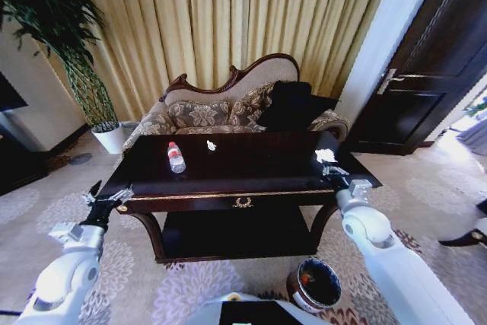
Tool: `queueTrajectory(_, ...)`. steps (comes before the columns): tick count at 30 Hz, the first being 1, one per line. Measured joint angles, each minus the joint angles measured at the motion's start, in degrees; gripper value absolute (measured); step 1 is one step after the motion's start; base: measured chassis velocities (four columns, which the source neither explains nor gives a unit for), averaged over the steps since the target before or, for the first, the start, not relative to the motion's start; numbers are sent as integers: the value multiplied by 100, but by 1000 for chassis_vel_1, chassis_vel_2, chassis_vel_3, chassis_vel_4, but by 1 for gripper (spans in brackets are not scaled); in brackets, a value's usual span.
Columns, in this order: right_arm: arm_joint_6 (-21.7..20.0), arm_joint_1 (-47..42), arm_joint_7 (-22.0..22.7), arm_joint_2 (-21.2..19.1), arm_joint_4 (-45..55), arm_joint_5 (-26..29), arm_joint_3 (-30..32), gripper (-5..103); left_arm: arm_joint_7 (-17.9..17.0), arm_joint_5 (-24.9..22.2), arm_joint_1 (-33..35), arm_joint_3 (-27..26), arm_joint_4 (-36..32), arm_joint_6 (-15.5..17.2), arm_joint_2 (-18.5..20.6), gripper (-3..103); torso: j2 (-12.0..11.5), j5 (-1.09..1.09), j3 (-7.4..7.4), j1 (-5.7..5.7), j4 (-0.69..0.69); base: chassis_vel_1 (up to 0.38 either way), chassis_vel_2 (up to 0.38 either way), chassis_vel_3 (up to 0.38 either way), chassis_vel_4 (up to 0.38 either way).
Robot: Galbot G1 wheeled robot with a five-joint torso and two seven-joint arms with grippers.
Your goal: Move to the front of the table and place the trash on the table into the trash bin.
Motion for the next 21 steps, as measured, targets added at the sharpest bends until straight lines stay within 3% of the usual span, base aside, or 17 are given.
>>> queueTrajectory(21,-33,-312,-66,73,224,30,43,0,-14,178,-58,143,-105,144,-40,100,0,0,0,0,-1,39,-42,-39,41)
